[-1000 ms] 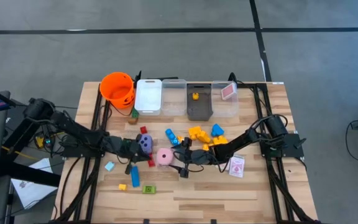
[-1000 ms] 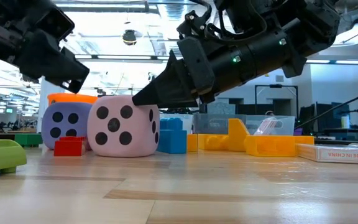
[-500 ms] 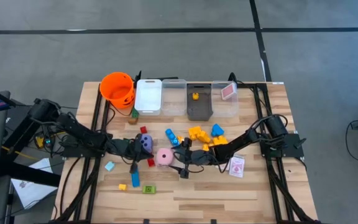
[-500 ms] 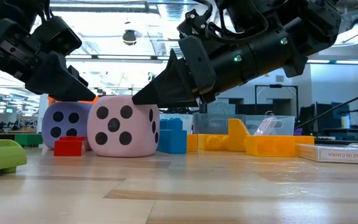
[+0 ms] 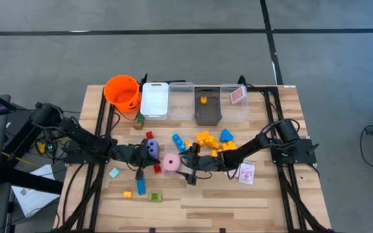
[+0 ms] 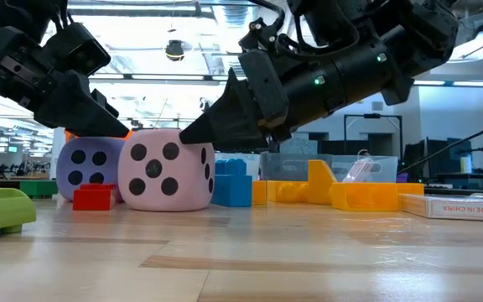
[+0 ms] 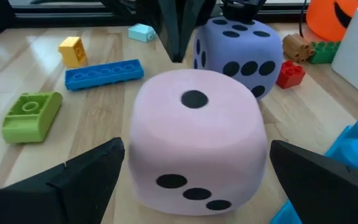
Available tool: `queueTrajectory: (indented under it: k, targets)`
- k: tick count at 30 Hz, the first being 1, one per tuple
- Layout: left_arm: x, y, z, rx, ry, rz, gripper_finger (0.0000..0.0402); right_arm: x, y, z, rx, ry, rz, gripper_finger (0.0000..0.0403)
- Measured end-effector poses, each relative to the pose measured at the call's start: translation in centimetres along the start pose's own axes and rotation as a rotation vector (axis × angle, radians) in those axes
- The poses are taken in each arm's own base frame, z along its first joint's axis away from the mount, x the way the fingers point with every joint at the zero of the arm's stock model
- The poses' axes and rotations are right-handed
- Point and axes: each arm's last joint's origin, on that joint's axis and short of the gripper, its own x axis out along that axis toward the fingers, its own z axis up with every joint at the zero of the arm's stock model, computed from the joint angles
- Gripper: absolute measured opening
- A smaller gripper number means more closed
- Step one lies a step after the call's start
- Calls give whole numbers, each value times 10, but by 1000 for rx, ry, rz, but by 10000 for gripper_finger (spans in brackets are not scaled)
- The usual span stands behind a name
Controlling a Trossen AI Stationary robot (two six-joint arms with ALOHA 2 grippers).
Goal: Pick & Place Toys
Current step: Put the pink die into the left transparent bin
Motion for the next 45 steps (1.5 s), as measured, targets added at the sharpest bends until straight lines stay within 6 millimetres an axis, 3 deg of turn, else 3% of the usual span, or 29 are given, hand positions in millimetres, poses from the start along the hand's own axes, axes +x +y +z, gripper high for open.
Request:
queueTrajectory:
  k: [27, 45]
  targets:
    - [2, 7, -1, -26, 6, 44, 0, 0, -1, 0, 0, 1, -2, 400]
    - [31, -1, 4, 22, 18, 39, 0, 0, -1, 0, 1, 0, -2, 400]
